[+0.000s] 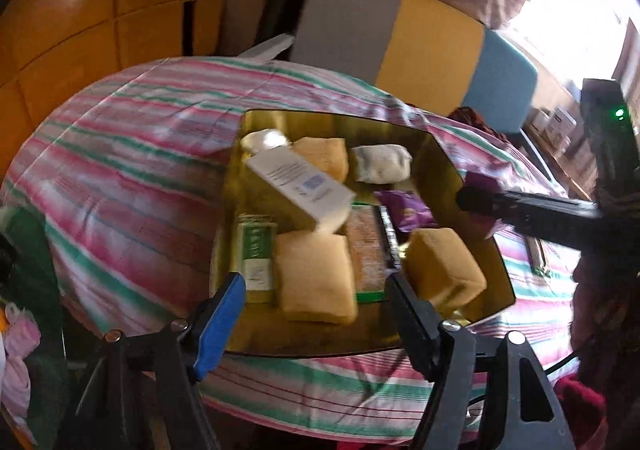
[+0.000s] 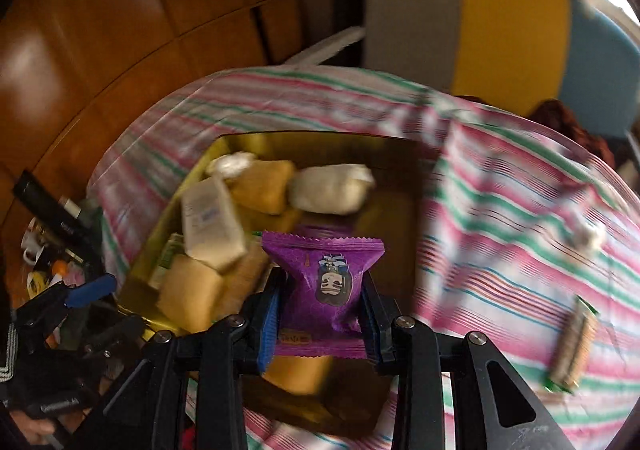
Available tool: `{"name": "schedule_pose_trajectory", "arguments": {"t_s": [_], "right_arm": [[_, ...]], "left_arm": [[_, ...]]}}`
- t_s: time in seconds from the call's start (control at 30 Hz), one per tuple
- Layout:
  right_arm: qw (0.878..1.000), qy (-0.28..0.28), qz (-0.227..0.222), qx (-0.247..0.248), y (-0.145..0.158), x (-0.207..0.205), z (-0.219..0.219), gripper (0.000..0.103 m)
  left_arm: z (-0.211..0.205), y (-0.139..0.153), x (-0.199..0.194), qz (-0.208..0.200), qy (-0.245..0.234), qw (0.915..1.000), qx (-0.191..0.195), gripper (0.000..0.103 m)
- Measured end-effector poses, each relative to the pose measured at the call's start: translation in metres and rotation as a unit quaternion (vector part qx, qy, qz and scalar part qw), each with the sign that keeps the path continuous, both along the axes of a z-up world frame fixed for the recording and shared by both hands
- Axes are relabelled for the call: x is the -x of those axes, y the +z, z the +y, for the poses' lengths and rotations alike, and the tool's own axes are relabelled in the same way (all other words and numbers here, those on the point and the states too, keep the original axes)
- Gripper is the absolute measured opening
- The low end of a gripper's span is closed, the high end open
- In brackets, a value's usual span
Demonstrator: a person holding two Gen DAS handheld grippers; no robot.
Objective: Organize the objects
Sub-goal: 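Carry the purple packet into the gold tray and open the right gripper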
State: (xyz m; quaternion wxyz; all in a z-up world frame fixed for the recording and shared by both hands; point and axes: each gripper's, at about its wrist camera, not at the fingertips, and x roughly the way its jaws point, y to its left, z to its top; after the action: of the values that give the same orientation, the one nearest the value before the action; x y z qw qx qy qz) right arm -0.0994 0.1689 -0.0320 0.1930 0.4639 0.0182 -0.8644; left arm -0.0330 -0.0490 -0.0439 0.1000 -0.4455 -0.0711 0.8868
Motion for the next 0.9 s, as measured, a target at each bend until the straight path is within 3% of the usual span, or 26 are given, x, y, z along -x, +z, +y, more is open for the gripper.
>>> {"name": "schedule_pose_trajectory", "arguments": {"t_s": [0.27,0.5,0.8,0.9], "right_arm": [[0.998,0.039,-0.037,-0.022,-0.043,0.027,-0.053,0.035],[0.996,0.007,-0.066,-0.054,-0.070,0.046,-0.042,0.036],[0.998,0.009,-0.058,-0.033,-0.064,0.039,-0.035,0.042],[0.999,0.009,-0.045,-0.022,-0.057,0.034,-0.034,0.054]], "left_arm": [[-0.025,-0.006,0.000,-0.006,0.025,0.9995,-0.017,0.071],[-0.024,-0.011,0.002,-0.014,0.022,0.9996,-0.008,0.070],[-0.014,-0.008,-0.002,-0.007,0.018,0.9997,0.013,0.070],[-0.012,-0.004,-0.003,-0.002,0.015,0.9998,0.014,0.070]]}}
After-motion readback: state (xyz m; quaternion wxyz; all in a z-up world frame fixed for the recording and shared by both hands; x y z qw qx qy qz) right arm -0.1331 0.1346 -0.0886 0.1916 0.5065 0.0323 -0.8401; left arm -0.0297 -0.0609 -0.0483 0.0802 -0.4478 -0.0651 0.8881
